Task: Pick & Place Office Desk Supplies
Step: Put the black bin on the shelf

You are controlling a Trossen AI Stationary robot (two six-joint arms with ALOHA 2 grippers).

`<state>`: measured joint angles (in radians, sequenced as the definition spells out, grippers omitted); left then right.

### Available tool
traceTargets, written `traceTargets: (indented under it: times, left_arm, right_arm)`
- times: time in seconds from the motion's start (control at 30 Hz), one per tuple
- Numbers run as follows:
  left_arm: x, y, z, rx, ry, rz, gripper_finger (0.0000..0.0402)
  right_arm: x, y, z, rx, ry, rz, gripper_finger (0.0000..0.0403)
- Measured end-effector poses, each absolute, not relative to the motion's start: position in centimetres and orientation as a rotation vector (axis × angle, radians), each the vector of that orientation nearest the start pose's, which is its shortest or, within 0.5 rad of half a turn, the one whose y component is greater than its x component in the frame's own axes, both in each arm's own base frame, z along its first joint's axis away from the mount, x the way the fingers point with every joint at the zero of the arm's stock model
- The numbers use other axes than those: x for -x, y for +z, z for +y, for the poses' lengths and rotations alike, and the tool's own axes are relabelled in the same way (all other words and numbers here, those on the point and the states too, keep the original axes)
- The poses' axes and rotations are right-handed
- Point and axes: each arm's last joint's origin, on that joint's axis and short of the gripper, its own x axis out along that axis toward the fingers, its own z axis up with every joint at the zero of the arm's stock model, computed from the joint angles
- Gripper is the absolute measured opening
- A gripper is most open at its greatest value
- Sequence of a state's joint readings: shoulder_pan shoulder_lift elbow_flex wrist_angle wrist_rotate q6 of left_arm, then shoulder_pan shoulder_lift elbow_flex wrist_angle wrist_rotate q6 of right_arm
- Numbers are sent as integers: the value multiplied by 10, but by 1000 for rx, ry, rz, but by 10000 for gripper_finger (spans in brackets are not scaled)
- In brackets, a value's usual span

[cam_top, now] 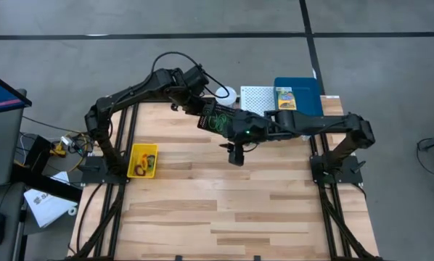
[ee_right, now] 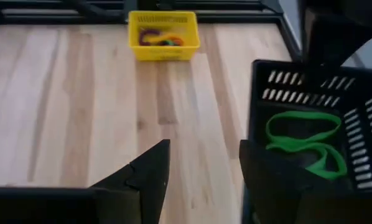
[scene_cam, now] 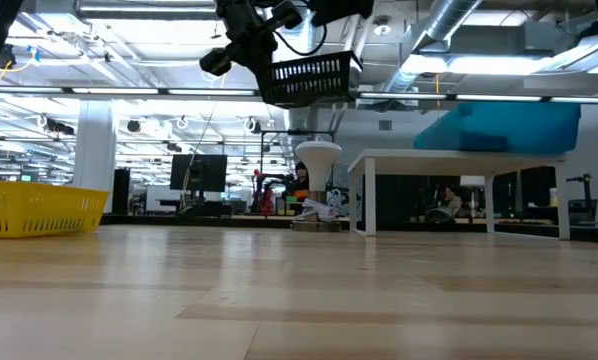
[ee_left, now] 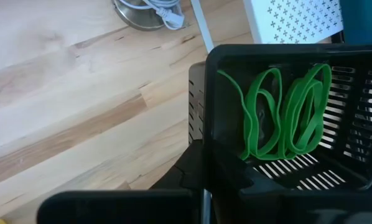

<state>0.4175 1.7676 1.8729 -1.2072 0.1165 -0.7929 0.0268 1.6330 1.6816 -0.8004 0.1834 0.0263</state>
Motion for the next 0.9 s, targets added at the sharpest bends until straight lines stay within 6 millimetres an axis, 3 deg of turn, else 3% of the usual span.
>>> traceTargets:
  times: [0.53,0.9]
  left_arm:
    - [-327,362,136,1031,658,907,2]
    - [-329,363,135,1074,633,899,3]
  right_arm:
    - [-370,344,-19,130,-197,843,186]
    - [-373,345,-23,172,-193,817,146]
